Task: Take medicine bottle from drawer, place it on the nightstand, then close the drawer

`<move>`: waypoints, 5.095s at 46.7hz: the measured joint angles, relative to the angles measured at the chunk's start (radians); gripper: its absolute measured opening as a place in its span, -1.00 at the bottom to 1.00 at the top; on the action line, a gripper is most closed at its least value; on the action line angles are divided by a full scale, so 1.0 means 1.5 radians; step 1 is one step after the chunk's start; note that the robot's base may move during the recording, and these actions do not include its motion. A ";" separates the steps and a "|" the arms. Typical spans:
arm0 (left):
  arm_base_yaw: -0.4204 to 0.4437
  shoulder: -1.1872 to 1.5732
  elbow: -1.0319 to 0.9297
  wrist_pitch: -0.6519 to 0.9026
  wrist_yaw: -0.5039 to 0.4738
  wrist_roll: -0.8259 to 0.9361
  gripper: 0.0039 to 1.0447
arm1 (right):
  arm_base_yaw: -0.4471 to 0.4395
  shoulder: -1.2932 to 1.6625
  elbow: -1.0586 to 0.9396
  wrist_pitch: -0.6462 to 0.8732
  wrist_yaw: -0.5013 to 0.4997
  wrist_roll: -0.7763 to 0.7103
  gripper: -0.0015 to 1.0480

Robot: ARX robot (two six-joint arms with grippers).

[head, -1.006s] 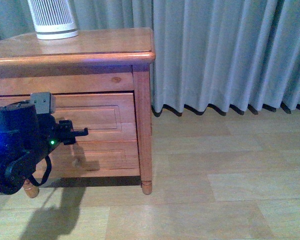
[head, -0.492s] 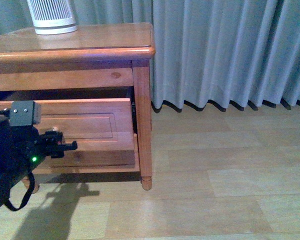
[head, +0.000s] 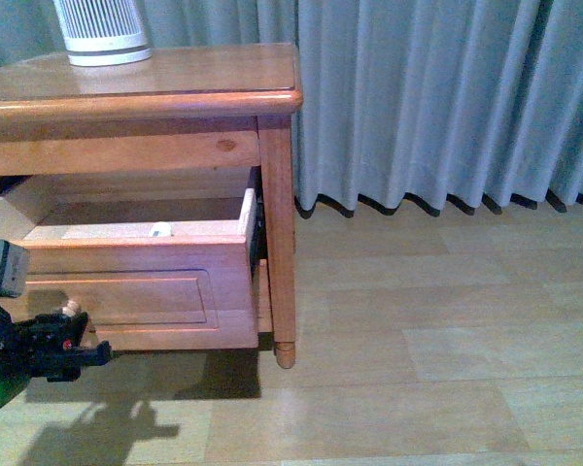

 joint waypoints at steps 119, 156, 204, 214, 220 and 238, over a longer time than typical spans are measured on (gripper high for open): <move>0.001 -1.202 -0.427 -0.565 -0.058 -0.006 -0.94 | 0.000 0.000 0.000 0.000 0.000 0.000 0.87; 0.001 -1.393 -0.427 -0.752 -0.057 -0.005 -0.94 | 0.000 0.000 0.000 0.001 0.002 0.000 0.87; -0.001 -1.510 -0.427 -0.873 -0.060 -0.005 -0.69 | 0.026 0.058 0.015 0.000 0.101 0.055 0.87; -0.001 -1.510 -0.427 -0.873 -0.059 -0.005 0.06 | 0.036 0.428 0.160 0.198 0.113 0.094 0.87; -0.001 -1.510 -0.427 -0.873 -0.059 -0.005 0.47 | 0.032 0.598 0.261 0.167 0.075 0.102 0.87; -0.001 -1.510 -0.427 -0.873 -0.059 -0.004 0.88 | -0.007 0.991 0.519 0.111 0.072 0.105 0.87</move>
